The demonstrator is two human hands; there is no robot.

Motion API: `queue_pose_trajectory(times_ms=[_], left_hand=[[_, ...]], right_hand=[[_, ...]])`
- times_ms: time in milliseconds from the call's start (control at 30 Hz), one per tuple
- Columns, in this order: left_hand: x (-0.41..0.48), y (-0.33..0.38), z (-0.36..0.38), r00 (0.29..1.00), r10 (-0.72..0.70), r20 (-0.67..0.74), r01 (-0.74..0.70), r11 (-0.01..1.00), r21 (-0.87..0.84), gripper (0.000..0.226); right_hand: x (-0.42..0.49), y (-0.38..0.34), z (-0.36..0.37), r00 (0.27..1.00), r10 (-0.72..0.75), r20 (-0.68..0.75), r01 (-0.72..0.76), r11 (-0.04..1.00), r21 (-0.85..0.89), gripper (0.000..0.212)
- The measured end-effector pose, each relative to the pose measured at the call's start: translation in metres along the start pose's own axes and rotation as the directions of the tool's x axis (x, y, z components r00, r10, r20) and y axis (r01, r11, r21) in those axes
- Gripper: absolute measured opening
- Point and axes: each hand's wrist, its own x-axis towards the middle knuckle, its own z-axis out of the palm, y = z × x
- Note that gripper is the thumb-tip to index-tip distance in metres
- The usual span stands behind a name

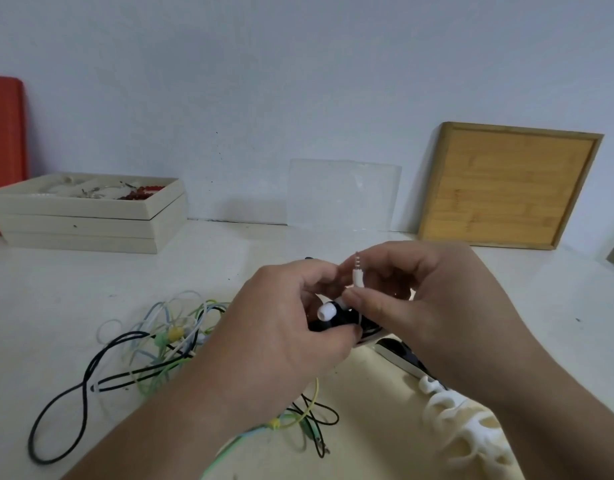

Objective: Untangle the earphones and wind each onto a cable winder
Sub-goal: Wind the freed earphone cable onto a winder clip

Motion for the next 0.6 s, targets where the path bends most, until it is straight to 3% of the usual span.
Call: queue_pose_trajectory(times_ms=[67,133,233,333,433,600], left_hand=[[-0.0002,-0.0009,0.0013,1.0,0.013,-0.016,-0.014,0.999,-0.034,0.042],[0.0002,-0.002,0.0021,0.998,0.031,-0.053,-0.034,0.997,-0.066,0.059],[-0.0008,-0.0009,0.0023,0.992,0.101,-0.078,-0.105,0.993,-0.056,0.076],[-0.0017,-0.0025,0.0048,0.98,0.183,-0.078,-0.183,0.983,0.014,0.056],[-0.0008,-0.0058,0.0054,0.969,0.207,-0.135,-0.212,0.977,-0.021,0.028],[0.0,-0.0065,0.0025,0.963,0.175,-0.205,-0.187,0.981,-0.045,0.028]], right_hand=[[0.0006,0.0018,0.0025,0.996,0.008,-0.084,-0.011,0.999,-0.038,0.02],[0.0014,0.0018,0.0036,0.985,0.085,-0.148,-0.081,0.996,0.035,0.026],[0.0018,0.0017,0.0065,0.977,0.172,-0.129,-0.159,0.981,0.108,0.033],[0.0,0.0011,0.0095,0.983,0.173,-0.064,-0.162,0.976,0.148,0.028],[-0.0003,0.0026,0.0073,0.988,0.153,0.021,-0.152,0.941,0.302,0.021],[0.0009,0.0097,0.0067,0.979,0.176,0.103,-0.203,0.802,0.562,0.036]])
